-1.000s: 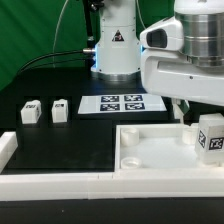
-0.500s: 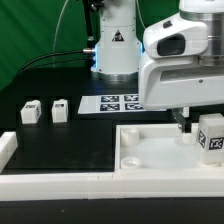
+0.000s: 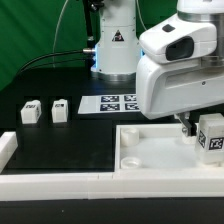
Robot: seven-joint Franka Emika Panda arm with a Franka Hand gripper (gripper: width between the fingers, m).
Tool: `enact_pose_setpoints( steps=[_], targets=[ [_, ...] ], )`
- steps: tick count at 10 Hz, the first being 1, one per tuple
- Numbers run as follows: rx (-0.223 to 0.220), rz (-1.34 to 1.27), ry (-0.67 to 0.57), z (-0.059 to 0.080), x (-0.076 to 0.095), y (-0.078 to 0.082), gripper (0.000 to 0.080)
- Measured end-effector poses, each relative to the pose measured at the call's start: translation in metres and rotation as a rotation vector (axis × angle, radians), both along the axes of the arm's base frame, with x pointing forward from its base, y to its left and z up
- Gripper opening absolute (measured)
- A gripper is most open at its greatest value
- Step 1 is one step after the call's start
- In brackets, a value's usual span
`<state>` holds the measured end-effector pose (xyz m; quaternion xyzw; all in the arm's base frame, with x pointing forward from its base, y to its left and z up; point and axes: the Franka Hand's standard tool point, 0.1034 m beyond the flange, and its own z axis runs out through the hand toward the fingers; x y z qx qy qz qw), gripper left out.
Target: Assemble one leg
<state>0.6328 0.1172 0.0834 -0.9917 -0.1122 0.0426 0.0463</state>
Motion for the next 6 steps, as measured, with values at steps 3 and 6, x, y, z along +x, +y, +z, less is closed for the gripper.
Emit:
enact_pose_setpoints(
  steps=[3,6],
  targets=[
    [-0.003,-0.002,0.0,-0.0002,0.0003,-0.0024,0.0294],
    [-0.004,-0.022,0.001,-0.0004,0.0003,-0.0033,0.0294]
  ],
)
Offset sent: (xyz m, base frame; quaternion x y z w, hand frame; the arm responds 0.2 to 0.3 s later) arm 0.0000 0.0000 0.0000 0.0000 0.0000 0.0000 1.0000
